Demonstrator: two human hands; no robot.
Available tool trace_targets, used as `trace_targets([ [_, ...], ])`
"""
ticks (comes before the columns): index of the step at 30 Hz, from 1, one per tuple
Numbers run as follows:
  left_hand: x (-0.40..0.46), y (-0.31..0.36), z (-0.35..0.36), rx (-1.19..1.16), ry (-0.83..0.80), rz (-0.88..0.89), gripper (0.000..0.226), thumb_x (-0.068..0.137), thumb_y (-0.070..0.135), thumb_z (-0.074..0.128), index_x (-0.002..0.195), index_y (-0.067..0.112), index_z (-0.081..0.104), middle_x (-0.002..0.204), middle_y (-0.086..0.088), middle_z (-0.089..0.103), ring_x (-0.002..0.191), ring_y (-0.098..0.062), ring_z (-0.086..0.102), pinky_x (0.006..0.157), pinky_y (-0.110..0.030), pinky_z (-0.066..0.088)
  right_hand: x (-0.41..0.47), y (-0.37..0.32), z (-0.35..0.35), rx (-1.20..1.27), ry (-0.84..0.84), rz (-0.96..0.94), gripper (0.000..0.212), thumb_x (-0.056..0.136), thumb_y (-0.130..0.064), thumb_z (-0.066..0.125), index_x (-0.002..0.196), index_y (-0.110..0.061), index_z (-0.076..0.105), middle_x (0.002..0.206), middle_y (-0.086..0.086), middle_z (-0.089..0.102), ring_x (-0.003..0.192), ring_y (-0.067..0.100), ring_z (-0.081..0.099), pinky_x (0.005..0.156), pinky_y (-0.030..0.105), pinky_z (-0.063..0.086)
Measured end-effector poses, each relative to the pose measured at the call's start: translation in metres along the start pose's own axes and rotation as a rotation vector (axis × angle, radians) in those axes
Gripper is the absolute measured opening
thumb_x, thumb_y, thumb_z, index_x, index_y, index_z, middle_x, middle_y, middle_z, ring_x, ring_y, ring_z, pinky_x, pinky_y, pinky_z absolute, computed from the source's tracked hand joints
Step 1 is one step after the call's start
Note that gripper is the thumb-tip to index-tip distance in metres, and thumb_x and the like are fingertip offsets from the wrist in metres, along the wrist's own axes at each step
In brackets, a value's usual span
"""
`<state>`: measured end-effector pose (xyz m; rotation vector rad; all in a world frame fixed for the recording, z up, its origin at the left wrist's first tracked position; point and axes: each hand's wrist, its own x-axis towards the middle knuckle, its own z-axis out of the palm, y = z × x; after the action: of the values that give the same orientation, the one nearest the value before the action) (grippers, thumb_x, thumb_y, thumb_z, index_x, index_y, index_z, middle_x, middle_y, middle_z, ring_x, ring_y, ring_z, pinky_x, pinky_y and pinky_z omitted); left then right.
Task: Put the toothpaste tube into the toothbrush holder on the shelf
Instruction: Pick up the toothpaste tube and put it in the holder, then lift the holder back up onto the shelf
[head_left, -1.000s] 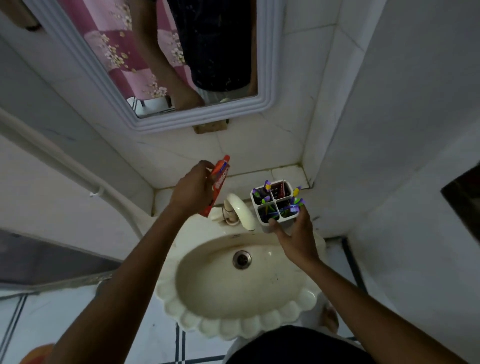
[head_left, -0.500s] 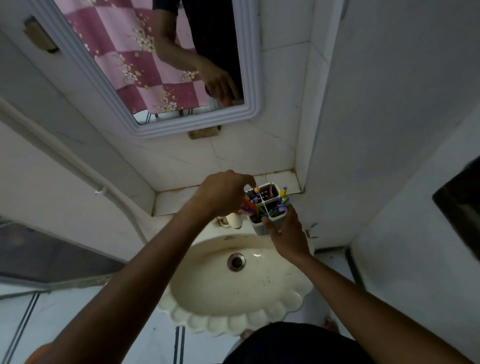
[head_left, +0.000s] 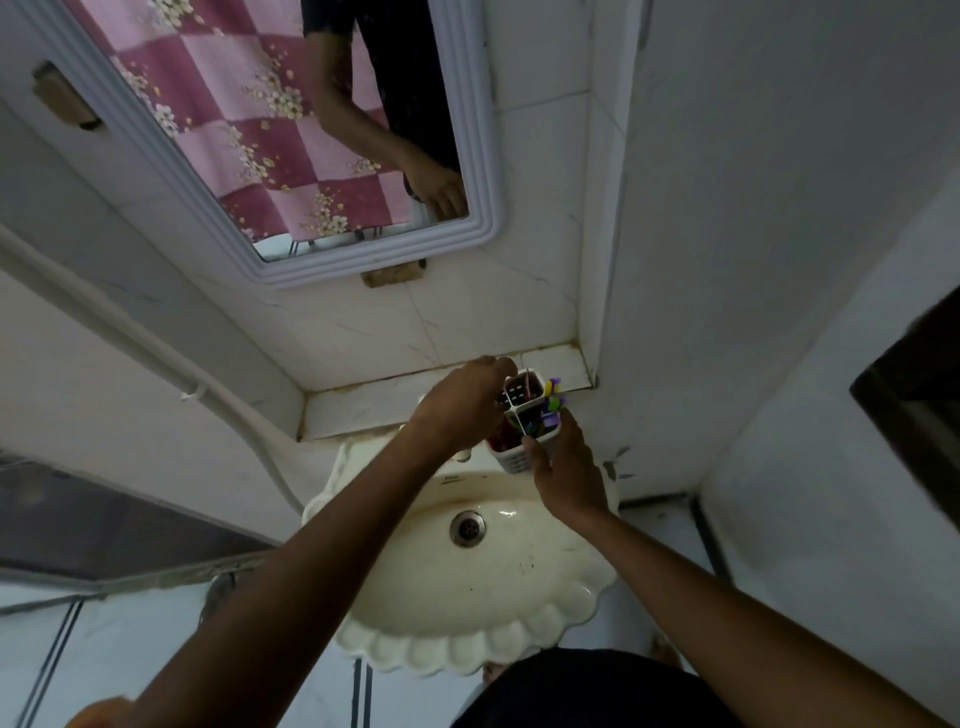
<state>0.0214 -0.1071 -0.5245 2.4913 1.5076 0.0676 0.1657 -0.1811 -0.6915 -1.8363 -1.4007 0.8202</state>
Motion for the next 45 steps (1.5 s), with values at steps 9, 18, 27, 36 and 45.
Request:
trace_targets([
  [9, -0.023, -0.029, 0.012, -0.147, 0.373, -0.161, 0.024, 0.105, 0.034, 0.057, 0.121, 0.022, 0.070, 0.118, 0.003, 0.075, 0.106, -0.021, 0.071, 0.093, -0.047, 0.056, -0.005, 0.004, 0.019, 0.167, -0.034, 0.070, 0.152, 0.058, -0.065, 0.100, 0.173, -0.033, 0.007, 0.169, -0.001, 0.041, 0.155, 0.025, 0.043, 0.122, 0.051, 0.049],
  [18, -0.043, -0.071, 0.017, -0.417, 0.466, -0.204, 0.039, 0.106, 0.041, 0.062, 0.137, 0.017, 0.064, 0.136, 0.001, 0.068, 0.127, -0.017, 0.063, 0.109, -0.043, 0.051, 0.001, -0.021, 0.033, 0.211, 0.217, 0.103, 0.128, 0.060, -0.052, 0.106, 0.159, -0.020, 0.032, 0.148, 0.005, 0.062, 0.134, 0.029, 0.066, 0.100, 0.035, 0.059],
  [27, -0.039, -0.084, -0.012, -0.376, 0.532, -0.102, 0.051, 0.105, 0.049, 0.061, 0.145, 0.017, 0.060, 0.143, -0.001, 0.065, 0.131, -0.020, 0.061, 0.114, -0.052, 0.046, 0.000, -0.071, -0.028, 0.247, 0.475, -0.034, 0.121, 0.053, -0.060, 0.100, 0.153, -0.022, 0.043, 0.144, 0.001, 0.064, 0.130, 0.026, 0.066, 0.096, 0.032, 0.056],
  [36, -0.018, -0.046, -0.133, -0.316, 0.820, 0.071, 0.051, 0.104, 0.047, 0.063, 0.143, 0.014, 0.061, 0.136, -0.004, 0.068, 0.124, -0.021, 0.063, 0.104, -0.050, 0.052, 0.028, -0.211, -0.143, 0.338, 0.695, -0.419, 0.120, 0.056, -0.066, 0.100, 0.151, -0.016, 0.046, 0.142, 0.002, 0.064, 0.128, 0.025, 0.067, 0.098, 0.051, 0.062],
  [45, -0.006, 0.002, -0.316, -0.164, 1.108, 0.200, 0.045, 0.103, 0.054, 0.055, 0.136, 0.024, 0.060, 0.136, 0.003, 0.066, 0.123, -0.017, 0.060, 0.103, -0.051, 0.052, 0.031, -0.372, -0.278, 0.396, 0.841, -0.750, 0.117, 0.054, -0.073, 0.095, 0.145, -0.015, 0.052, 0.138, 0.002, 0.062, 0.126, 0.027, 0.063, 0.095, 0.043, 0.064],
])
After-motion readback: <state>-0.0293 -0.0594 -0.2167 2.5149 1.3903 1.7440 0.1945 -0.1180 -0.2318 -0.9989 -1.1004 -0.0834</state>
